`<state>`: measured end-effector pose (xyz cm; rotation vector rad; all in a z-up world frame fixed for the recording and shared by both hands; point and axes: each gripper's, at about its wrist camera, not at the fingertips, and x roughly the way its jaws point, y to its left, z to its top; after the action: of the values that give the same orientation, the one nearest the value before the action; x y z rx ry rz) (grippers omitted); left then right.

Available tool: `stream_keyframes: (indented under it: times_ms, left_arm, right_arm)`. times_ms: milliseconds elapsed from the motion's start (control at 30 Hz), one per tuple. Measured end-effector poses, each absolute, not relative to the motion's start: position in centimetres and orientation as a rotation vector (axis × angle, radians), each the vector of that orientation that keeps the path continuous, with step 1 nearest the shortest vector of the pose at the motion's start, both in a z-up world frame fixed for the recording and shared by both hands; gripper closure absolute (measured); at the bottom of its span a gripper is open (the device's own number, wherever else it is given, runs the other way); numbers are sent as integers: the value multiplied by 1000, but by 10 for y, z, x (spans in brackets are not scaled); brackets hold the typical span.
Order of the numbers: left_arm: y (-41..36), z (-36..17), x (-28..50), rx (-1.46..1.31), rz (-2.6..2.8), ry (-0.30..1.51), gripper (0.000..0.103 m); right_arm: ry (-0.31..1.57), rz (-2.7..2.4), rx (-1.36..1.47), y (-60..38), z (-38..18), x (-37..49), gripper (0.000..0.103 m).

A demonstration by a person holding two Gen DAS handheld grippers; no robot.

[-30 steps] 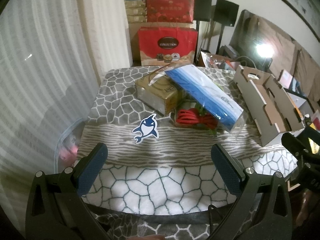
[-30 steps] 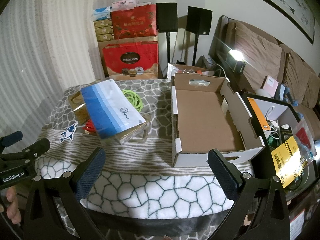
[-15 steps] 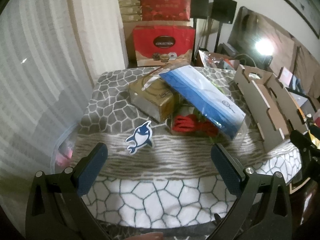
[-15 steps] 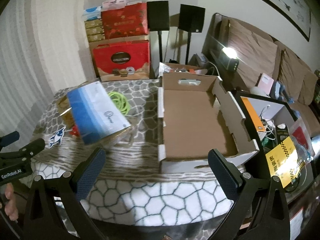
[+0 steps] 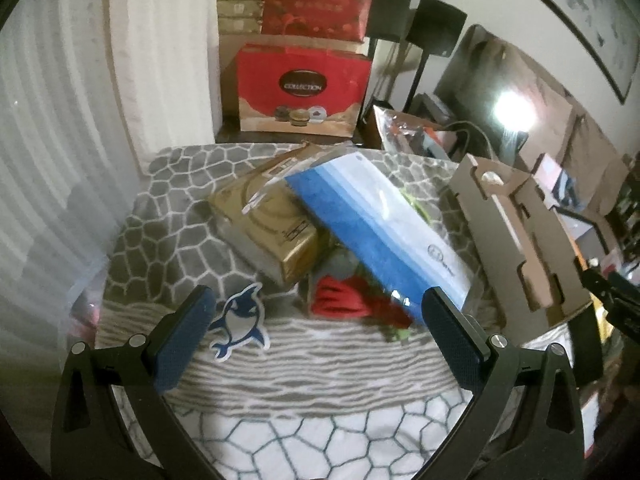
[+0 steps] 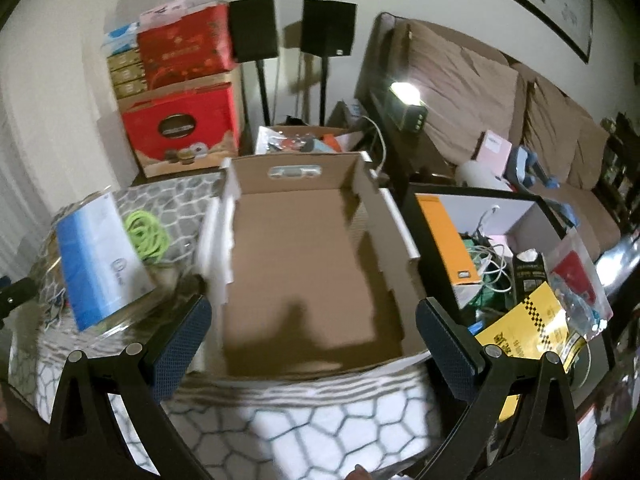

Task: Organize objects
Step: 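Grasp the blue-and-white tissue box edge with the left gripper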

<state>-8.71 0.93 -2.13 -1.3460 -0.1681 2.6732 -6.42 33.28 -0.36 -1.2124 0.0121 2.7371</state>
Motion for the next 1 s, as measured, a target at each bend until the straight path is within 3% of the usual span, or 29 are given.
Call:
stream_keyframes:
  times_ms: [200, 433, 500, 667, 767, 900, 1000]
  left_arm:
    - [13, -28, -108, -1358, 2649, -204, 1]
    - [24, -41, -133, -1386, 2602, -223, 12]
    - [26, -44, -138, -1390, 2577, -235, 14]
    - [32, -47, -148, -1386, 2537, -279, 18]
    - [35, -47, -152, -1385, 2527, -289, 21]
    - [40, -47, -157, -1380, 2504, -285, 33]
    - [43, -47, -160, -1386, 2495, -286, 40]
  right_arm:
    - [33, 2703, -1233, 360, -7, -80, 0]
    - [60, 2686, -1302, 393, -15, -102, 1]
    - [73, 2699, -1324, 402, -18, -108, 5]
    - [77, 2724, -1391, 417, -21, -125, 32]
    - [40, 2741, -1401, 421, -19, -137, 39]
    - [-20, 2752, -1425, 418, -20, -156, 42]
    - [-13, 2736, -1510, 419, -30, -172, 60]
